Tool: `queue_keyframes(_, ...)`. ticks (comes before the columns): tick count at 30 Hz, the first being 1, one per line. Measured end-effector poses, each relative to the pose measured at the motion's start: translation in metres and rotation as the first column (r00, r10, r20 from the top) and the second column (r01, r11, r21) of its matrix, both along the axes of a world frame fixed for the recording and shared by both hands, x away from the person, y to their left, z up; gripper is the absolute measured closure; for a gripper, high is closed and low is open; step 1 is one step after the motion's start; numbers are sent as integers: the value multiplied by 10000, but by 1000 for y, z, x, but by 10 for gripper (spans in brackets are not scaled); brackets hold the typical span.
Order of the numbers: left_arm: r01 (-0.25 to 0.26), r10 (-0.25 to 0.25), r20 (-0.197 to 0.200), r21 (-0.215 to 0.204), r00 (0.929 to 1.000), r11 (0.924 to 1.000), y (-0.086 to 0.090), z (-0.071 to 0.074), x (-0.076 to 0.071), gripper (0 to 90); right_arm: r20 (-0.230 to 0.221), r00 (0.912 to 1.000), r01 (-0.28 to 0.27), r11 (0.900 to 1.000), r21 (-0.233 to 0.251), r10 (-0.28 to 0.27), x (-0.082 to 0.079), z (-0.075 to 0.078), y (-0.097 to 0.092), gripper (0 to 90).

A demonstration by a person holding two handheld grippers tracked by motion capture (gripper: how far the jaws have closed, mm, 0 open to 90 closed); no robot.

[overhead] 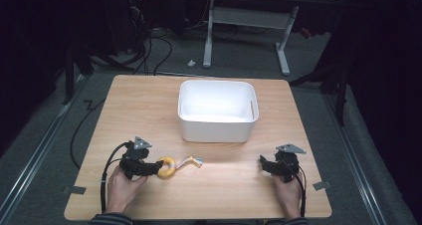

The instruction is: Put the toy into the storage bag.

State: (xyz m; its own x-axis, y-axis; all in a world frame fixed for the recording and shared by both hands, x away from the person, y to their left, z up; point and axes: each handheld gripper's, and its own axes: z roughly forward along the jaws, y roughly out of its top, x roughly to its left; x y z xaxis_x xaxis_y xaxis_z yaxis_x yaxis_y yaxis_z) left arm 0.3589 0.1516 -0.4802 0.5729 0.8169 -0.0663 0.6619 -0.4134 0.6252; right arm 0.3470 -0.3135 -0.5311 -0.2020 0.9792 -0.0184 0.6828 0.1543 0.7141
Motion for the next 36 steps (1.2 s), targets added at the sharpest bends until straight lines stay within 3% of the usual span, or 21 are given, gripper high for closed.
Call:
queue_keyframes(7,78,-74,-97,423,9999,9991,-10,-5,3,403,-14,10000,-5,10000,10,5,0,0,0,213)
queue_keyframes(11,-12,36,-418,561,9991,9984,-14,-12,5,426,-17,10000,-9,10000,17,10,0,0,0,213)
queue_keyframes(21,-164,212,-669,723,9975,9973,-17,-23,9,506,-5,10000,-30,10000,28,30,0,0,1,213)
queue_keyframes(24,-289,339,-881,573,9955,9979,-16,-28,11,526,-5,10000,-36,10000,26,36,0,0,1,213)
queue_keyframes(27,-272,323,-844,607,9959,9978,-17,-29,11,546,23,10000,-79,10000,-2,79,0,0,0,213)
queue_keyframes(30,-221,268,-699,677,9972,9975,-19,-29,10,629,25,10000,-90,10000,-3,90,0,0,0,213)
queue_keyframes(36,-257,311,-729,736,9969,9970,-20,-29,9,650,26,10000,-89,10000,-4,89,0,0,1,213)
